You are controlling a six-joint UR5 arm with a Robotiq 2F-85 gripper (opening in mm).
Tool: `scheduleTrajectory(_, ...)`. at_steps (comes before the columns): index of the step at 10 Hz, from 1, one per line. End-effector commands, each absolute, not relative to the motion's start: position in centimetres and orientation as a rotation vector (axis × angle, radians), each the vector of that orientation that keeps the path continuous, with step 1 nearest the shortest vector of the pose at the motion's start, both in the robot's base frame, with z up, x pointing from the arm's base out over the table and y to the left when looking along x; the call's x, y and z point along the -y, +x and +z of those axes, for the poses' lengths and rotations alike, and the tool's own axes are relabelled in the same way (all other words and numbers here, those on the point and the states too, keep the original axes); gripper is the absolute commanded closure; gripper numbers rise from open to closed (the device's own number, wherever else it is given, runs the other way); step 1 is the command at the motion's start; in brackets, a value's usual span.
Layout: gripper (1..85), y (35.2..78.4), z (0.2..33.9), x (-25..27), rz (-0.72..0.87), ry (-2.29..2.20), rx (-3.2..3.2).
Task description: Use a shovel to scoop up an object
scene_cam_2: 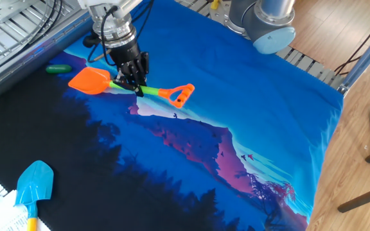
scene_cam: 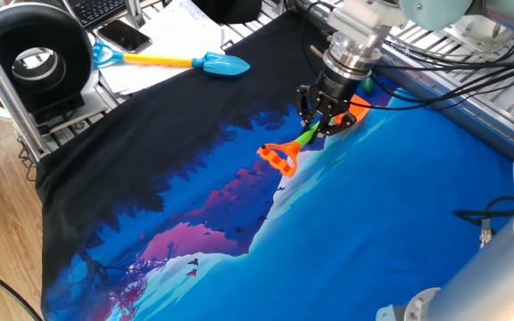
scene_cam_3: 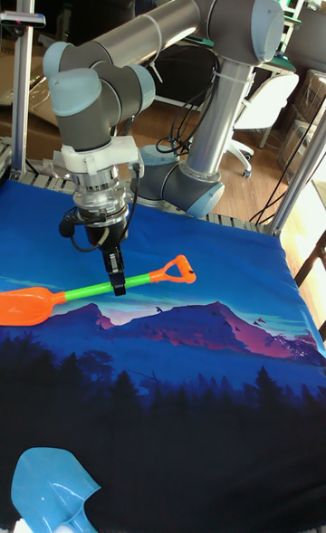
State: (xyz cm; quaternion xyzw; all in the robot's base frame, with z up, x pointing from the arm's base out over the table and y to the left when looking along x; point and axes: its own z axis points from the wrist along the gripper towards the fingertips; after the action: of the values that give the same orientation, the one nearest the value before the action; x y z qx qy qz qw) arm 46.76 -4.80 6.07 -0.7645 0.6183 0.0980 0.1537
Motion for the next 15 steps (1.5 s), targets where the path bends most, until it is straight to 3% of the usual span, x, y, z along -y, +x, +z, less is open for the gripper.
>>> scheduleTrajectory(1,69.0,46.6,6.1,5.2,0.278,-2.182,-1.742)
scheduleTrajectory(15,75.7,48.8,4.9,8.6,0.119,-1.969,-2.065)
